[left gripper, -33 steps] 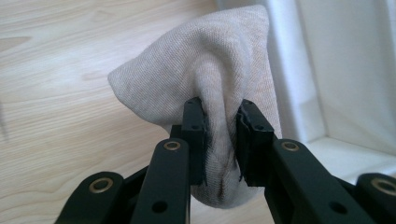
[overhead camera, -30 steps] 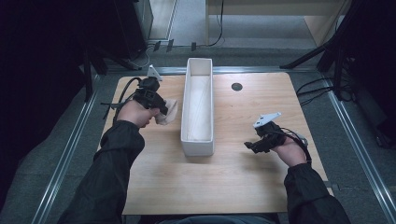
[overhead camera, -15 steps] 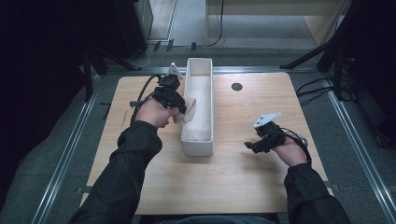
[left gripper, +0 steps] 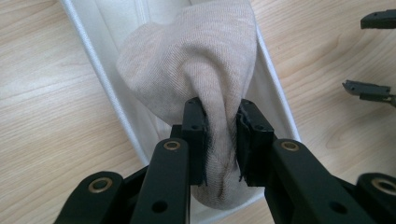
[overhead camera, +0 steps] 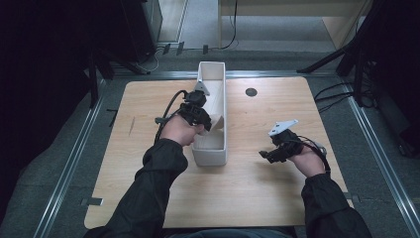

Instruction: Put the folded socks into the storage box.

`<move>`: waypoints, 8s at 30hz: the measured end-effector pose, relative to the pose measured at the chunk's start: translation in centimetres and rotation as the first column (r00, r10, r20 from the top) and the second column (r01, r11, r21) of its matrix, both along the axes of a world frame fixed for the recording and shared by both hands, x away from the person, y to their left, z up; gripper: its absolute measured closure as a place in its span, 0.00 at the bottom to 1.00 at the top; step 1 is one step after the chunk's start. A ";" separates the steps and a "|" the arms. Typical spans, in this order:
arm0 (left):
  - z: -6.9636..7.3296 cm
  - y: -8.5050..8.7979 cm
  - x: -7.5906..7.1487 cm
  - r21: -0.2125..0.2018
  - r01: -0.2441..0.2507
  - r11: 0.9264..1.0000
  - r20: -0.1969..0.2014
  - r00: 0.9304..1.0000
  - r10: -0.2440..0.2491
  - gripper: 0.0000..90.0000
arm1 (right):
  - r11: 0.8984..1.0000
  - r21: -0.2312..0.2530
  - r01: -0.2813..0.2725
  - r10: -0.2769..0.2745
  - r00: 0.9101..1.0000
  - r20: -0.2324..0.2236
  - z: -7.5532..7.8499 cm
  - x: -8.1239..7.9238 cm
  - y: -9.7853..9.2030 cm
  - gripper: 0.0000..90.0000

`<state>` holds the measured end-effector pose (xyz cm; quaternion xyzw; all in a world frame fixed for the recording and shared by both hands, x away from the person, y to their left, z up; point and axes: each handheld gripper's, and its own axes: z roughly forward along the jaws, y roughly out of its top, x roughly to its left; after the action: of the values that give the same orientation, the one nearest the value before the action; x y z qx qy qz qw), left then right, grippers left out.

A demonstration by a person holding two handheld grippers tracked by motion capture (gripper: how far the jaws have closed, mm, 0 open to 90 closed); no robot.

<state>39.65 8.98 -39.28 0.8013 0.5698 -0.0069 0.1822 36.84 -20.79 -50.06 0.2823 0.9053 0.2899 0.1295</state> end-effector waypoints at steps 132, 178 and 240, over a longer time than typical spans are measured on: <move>-8.2 -2.8 3.3 -0.063 -0.064 0.996 0.048 0.997 0.067 0.69 | 1.000 -0.015 -0.020 0.020 1.000 0.005 -0.1 -0.1 0.2 0.26; -1.1 1.3 -1.1 -0.110 0.064 0.992 0.111 0.992 -0.052 0.51 | 1.000 -0.017 -0.019 0.019 1.000 0.003 -0.2 -0.1 0.3 0.26; -9.8 14.4 -6.7 -0.125 -0.016 0.992 0.181 0.983 0.039 0.47 | 0.999 -0.036 -0.036 0.036 0.999 -0.012 -0.4 -0.3 0.5 0.26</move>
<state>32.99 23.35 -49.09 0.7777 0.5603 0.0340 0.2829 36.50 -20.25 -50.48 0.2651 0.9161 0.2739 0.1241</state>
